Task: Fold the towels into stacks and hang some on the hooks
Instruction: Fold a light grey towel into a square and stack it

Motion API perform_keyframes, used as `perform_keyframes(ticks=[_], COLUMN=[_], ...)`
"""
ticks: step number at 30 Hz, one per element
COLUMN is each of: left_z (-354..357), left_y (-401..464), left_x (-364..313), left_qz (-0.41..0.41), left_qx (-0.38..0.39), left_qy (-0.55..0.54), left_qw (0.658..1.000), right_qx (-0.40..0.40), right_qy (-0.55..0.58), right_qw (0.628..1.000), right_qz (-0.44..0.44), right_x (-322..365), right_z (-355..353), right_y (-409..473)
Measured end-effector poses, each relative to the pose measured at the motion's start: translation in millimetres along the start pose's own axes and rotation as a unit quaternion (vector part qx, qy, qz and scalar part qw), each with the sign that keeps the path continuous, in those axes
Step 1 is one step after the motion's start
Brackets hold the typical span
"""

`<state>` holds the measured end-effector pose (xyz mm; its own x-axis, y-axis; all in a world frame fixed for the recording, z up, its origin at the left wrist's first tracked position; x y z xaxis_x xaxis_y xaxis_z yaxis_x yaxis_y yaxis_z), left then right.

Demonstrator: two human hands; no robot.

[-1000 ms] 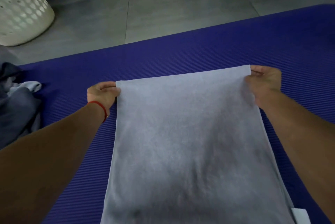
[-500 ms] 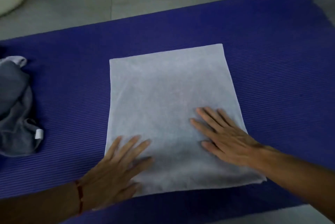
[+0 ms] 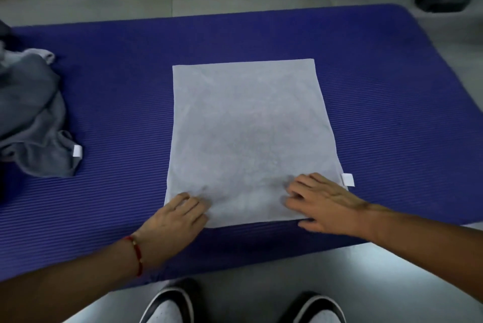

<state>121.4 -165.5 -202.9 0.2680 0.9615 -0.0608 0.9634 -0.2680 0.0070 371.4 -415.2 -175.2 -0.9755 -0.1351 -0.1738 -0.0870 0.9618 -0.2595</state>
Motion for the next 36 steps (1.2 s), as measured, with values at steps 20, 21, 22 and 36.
perform_keyframes(ticks=[20, 21, 22, 36], left_z=[-17.4, -7.8, 1.1, 1.8], left_y=[32.1, 23.3, 16.5, 5.0], left_x=[4.6, -0.4, -2.1, -11.7], left_qz=[-0.031, -0.036, -0.048, -0.036], left_qx=[-0.02, -0.001, 0.002, -0.014], left_qy=[-0.009, -0.017, -0.022, -0.093], left_qw=[0.999, 0.999, 0.999, 0.995], right_qx=[-0.11, -0.082, -0.057, -0.112], right_qy=[-0.024, -0.029, -0.034, -0.027], right_qw=[0.993, 0.996, 0.998, 0.993], right_qz=[0.036, 0.011, 0.007, 0.001], right_x=[-23.5, -8.6, 1.8, 18.6], right_z=[-29.1, -19.4, -9.4, -1.6], right_y=[36.9, 34.4, 30.8, -2.6])
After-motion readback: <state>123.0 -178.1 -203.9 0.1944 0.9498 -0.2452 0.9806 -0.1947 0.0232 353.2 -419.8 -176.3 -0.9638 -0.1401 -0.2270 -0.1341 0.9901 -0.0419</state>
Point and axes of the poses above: each hand's wrist, its own y-axis towards the middle knuckle, its own z-axis out of the palm, x = y × z, the point moved 2 cm from there along y, towards the middle knuckle, and after that the axes turned 12 degrees about -y, right-handed, at the moved point
